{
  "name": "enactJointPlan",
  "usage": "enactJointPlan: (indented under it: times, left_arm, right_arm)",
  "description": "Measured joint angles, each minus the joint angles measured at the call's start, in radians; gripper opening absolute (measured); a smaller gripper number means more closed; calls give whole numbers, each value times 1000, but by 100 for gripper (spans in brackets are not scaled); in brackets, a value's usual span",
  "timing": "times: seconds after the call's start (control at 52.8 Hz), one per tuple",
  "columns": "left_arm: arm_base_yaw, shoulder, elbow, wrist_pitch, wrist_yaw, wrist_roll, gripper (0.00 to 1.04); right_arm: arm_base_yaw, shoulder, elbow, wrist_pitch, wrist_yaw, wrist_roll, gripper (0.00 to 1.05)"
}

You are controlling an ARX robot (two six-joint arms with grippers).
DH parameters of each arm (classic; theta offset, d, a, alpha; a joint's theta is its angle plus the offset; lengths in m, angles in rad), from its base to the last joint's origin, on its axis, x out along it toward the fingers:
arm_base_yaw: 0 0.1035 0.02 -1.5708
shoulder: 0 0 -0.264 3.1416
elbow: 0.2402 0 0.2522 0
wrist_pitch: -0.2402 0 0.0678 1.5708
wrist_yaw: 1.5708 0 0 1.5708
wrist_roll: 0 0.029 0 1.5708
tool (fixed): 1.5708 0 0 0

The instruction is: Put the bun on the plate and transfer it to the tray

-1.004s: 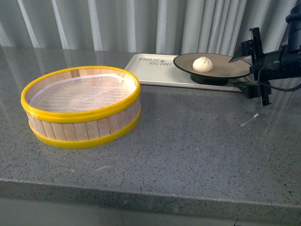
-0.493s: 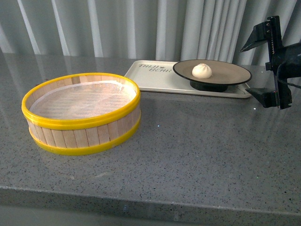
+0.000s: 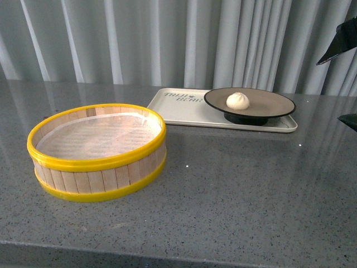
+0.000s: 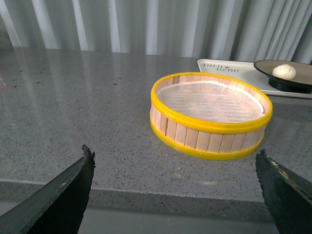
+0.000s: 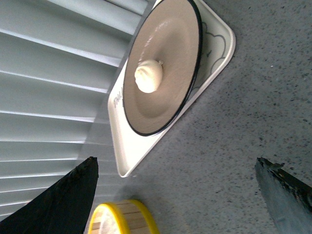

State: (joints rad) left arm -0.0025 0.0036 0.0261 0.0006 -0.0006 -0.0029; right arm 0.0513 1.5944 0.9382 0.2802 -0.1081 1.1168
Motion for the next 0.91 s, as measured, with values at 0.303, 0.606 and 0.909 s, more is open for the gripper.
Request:
enactJointPlan:
  times: [0.303,0.606,0.909]
  left_arm:
    - [0,0,0,0,0,0,98]
    - [0,0,0,0,0,0,98]
    - [0,0,0,0,0,0,98]
  right_arm:
    - [-28,-169,-458,671,114,-1027,35]
    - [-51,-364,-682,681,111,-1107,2]
    - [-51,-559,-807,608,110,-1111,2]
